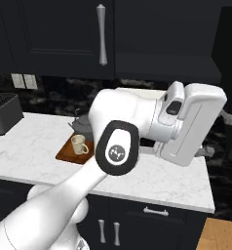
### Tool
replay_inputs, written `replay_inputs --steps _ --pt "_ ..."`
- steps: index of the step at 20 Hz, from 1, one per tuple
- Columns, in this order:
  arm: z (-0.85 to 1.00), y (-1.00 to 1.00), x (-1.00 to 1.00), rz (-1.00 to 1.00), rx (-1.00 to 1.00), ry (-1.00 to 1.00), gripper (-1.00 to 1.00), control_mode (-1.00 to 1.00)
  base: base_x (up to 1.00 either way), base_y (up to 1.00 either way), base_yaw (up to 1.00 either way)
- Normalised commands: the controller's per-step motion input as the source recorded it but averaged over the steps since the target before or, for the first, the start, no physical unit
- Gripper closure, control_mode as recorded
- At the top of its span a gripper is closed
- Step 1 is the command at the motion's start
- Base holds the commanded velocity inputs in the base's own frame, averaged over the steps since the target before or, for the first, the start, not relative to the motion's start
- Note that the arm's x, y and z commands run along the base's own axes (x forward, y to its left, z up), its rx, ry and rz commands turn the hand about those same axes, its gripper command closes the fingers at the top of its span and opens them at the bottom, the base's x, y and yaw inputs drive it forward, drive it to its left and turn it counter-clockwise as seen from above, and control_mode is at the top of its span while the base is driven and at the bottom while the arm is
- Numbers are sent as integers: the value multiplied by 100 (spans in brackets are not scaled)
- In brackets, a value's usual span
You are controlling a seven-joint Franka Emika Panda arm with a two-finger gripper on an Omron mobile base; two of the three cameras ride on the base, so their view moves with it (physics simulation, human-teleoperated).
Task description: Pick the kettle from the counter and place it on the tray. Then pick the mug from the cabinet and place it on the tray. Then close the cabinet doors.
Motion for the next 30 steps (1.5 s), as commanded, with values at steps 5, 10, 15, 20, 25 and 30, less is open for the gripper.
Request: replay_inputs --steps 5,10,15,20,25,30 --pt "2 -49 -48 -4 0 -14 -100 -100 0 0 0" --pt "0 -48 -11 -1 -3 -1 -100 -100 0 0 0" --pt "0 -38 2 0 -6 2 -100 -100 0 0 0" --pt "0 -19 15 0 -4 3 -100 -100 0 0 0" --pt "0 -14 31 3 0 2 -100 -100 0 0 0" --pt "0 -12 31 7 0 1 -100 -100 0 0 0"
